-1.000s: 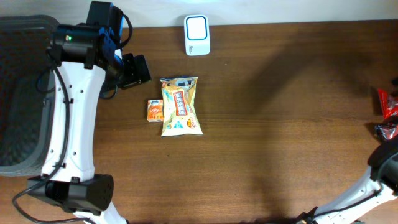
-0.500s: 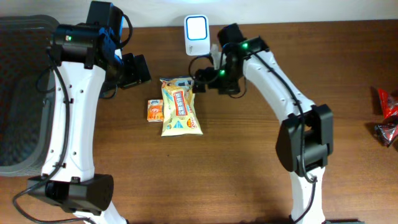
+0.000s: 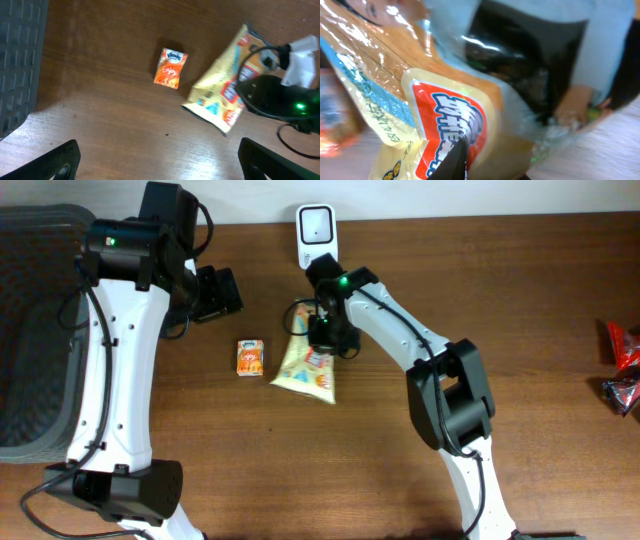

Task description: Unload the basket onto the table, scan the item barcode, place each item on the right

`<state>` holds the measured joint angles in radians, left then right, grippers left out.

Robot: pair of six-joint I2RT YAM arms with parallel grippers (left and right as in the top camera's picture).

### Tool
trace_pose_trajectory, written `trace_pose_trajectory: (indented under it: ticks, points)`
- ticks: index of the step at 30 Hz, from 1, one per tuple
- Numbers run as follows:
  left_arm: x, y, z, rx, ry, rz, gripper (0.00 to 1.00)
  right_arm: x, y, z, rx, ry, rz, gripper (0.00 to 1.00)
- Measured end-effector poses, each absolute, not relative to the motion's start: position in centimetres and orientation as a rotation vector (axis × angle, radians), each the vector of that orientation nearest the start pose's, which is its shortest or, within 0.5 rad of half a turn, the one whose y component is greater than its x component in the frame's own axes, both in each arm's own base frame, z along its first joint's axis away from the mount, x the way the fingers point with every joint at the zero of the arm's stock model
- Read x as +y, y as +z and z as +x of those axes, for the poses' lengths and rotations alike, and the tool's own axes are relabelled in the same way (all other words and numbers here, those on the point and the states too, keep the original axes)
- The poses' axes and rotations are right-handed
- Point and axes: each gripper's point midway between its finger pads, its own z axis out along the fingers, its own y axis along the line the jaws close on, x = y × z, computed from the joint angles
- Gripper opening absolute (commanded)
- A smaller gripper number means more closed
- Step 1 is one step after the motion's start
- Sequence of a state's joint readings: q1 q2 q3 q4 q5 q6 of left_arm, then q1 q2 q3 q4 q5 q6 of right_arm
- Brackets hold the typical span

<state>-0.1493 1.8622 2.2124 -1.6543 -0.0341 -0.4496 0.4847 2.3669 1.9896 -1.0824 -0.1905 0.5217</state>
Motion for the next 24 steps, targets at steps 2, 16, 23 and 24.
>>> trace_pose_trajectory:
  ticks: [2,16,23,24]
  points:
    - [-4.9,26.9,36.7,2.844,-0.066,-0.438,0.99,20.7,3.0,40.0,3.178,0.074,0.172,0.41]
    - [-4.9,27.0,36.7,2.843,-0.067,-0.438,0.99,15.2,5.6,46.3,2.921,-0.062,-0.395,0.04]
    - [-4.9,27.0,36.7,2.844,-0.066,-0.438,0.99,11.8,4.1,37.4,3.343,-0.067,-0.262,0.04]
    - [-4.9,26.9,36.7,2.845,-0.066,-0.438,0.99,12.0,4.8,35.6,3.408,-0.078,-0.254,0.04]
